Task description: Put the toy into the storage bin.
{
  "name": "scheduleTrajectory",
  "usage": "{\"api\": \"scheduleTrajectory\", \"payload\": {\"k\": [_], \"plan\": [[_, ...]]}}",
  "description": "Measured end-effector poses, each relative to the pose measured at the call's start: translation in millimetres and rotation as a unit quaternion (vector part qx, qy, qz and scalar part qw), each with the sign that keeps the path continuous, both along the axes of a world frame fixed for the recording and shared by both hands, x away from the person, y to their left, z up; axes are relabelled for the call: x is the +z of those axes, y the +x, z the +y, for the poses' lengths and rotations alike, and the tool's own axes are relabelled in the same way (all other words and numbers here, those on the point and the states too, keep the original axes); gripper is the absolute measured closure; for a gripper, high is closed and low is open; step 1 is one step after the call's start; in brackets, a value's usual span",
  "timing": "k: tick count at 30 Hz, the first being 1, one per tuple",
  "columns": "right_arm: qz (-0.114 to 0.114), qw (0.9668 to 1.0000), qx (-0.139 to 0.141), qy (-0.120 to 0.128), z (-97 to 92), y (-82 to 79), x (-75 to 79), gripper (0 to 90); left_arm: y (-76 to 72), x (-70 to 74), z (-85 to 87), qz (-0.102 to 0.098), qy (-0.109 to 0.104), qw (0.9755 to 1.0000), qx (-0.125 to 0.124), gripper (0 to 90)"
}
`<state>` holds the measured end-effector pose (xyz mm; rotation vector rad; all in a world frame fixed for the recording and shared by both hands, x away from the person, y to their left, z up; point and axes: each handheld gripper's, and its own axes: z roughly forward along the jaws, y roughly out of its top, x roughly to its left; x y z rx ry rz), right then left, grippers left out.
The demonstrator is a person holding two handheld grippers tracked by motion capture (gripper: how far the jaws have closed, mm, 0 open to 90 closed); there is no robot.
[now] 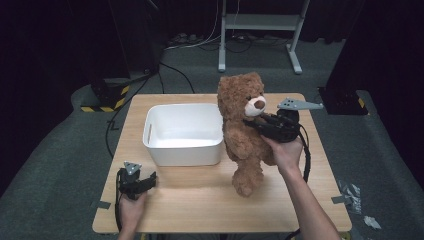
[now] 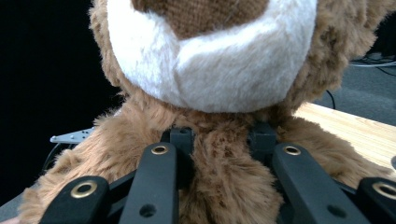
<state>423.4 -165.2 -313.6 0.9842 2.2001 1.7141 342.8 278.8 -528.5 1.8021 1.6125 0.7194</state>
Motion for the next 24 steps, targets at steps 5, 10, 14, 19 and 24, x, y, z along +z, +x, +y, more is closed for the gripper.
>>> {"api": "scheduleTrajectory", "payload": {"k": [5,10,14,19,24], "plan": [[0.000,1.0000,0.002,0.001,4.9,2.8,2.4,71.2,0.0,0.0,0.0,0.000,0.000,1.0000,0.000,24.9],[-0.004,1.0000,0.004,0.002,9.3,4.2,9.3,71.1,0.0,0.0,0.0,0.000,0.001,1.0000,0.000,24.9],[-0.006,1.0000,0.003,-0.005,13.9,4.7,15.4,71.1,0.0,0.0,0.0,0.000,0.000,1.0000,0.000,24.9],[-0.002,0.9998,-0.001,-0.018,19.5,8.4,16.9,71.1,-0.1,0.0,0.1,0.000,0.000,1.0000,0.000,24.8],[-0.001,0.9996,-0.001,-0.027,25.8,11.3,19.4,71.1,-0.1,0.3,0.5,0.002,0.002,1.0000,-0.002,24.8]]}}
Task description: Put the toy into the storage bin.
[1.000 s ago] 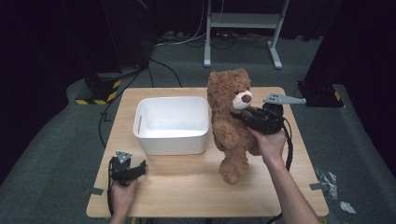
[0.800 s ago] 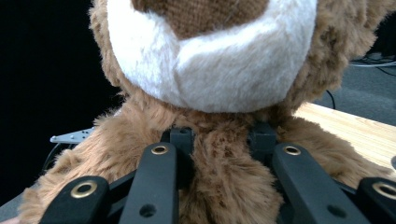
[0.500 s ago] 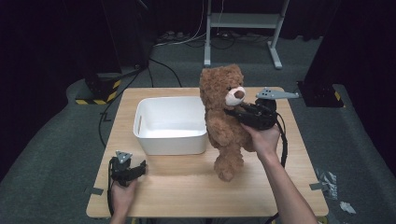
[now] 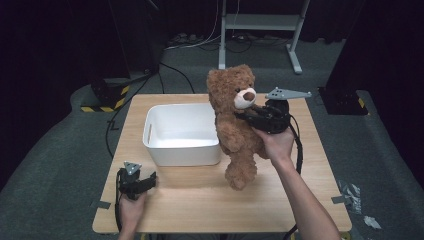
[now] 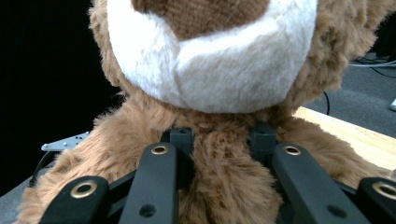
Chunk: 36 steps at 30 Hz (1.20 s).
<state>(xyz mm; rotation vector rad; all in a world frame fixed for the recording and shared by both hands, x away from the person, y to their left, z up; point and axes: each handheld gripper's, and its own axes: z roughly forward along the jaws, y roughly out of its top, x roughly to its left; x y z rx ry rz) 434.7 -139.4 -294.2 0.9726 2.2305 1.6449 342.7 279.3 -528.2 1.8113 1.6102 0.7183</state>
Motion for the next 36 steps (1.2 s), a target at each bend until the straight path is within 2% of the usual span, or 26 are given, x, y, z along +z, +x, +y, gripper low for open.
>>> {"api": "scheduleTrajectory", "payload": {"k": [13,18,24,36], "plan": [[-0.005,0.9999,0.002,-0.014,14.4,7.0,10.3,71.2,0.0,0.1,-0.1,0.001,0.000,1.0000,0.001,24.9],[-0.017,0.9998,-0.004,-0.012,20.9,8.5,14.3,71.4,0.0,-0.1,-0.2,-0.001,0.000,1.0000,0.001,24.8],[-0.018,0.9997,0.003,-0.016,28.7,11.5,18.7,71.5,-0.2,0.1,-0.3,0.001,0.003,1.0000,0.002,24.8],[-0.005,0.9998,0.011,-0.018,43.3,17.1,22.5,71.1,0.3,-0.3,-0.8,-0.002,-0.001,1.0000,0.001,24.8]]}}
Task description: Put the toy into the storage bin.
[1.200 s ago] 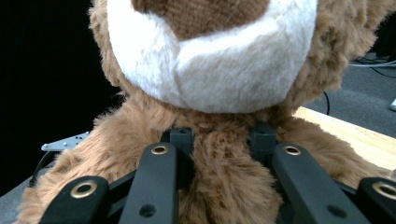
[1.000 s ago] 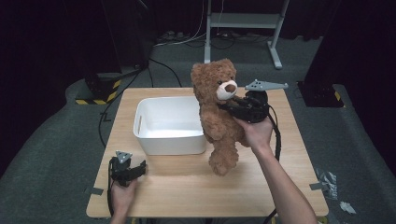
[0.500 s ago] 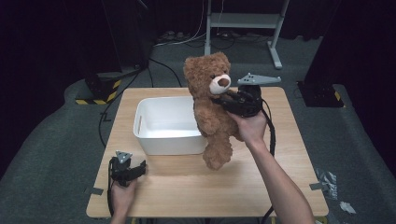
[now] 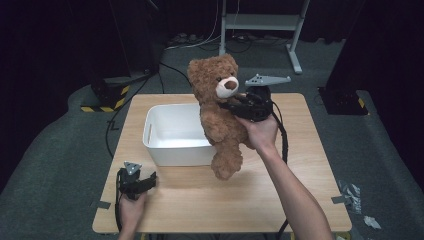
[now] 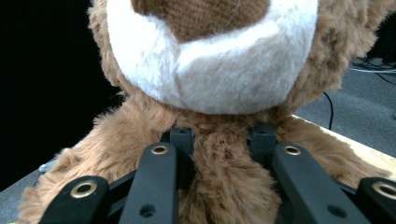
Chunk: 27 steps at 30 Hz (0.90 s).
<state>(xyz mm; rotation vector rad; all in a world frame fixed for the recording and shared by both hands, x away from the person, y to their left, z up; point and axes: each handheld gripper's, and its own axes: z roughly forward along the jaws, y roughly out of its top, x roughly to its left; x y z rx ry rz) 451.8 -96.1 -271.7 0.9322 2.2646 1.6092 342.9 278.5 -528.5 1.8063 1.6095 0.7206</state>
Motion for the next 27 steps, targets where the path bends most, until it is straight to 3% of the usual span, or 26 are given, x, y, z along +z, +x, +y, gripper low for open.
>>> {"api": "scheduleTrajectory", "payload": {"k": [19,27], "plan": [[-0.001,1.0000,0.001,-0.002,21.5,11.0,7.6,71.1,-0.3,-0.5,-1.3,0.000,-0.008,1.0000,0.003,24.9],[-0.004,0.9998,0.010,-0.018,38.3,13.2,8.6,71.1,-0.9,-0.4,-1.6,0.000,-0.006,1.0000,0.001,24.7]]}}
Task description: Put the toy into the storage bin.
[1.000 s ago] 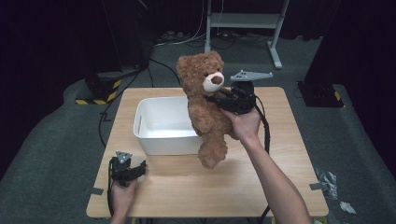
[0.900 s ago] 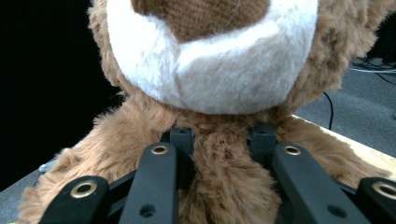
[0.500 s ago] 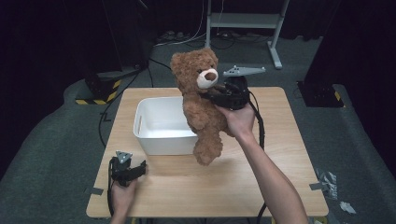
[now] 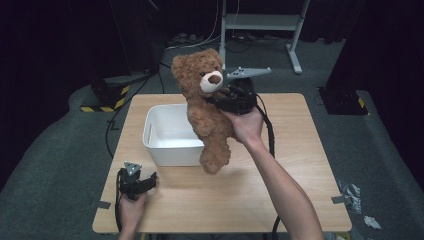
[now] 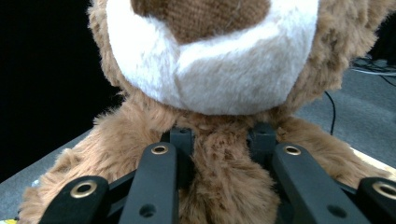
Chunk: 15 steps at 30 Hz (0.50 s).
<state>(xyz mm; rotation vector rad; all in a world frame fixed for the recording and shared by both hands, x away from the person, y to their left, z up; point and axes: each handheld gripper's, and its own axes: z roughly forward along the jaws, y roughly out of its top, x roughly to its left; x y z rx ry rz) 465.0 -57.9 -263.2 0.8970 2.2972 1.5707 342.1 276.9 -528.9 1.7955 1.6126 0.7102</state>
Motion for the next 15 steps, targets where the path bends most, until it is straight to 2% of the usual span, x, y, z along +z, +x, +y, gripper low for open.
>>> {"api": "scheduleTrajectory", "payload": {"k": [6,15], "plan": [[0.003,0.9999,0.010,-0.004,16.0,3.5,-1.8,71.1,0.1,-0.2,-0.4,-0.002,-0.002,1.0000,0.001,24.7],[0.000,0.9998,0.021,0.008,28.6,12.2,-0.7,71.1,0.1,0.1,0.0,0.001,0.000,1.0000,-0.001,24.6]]}}
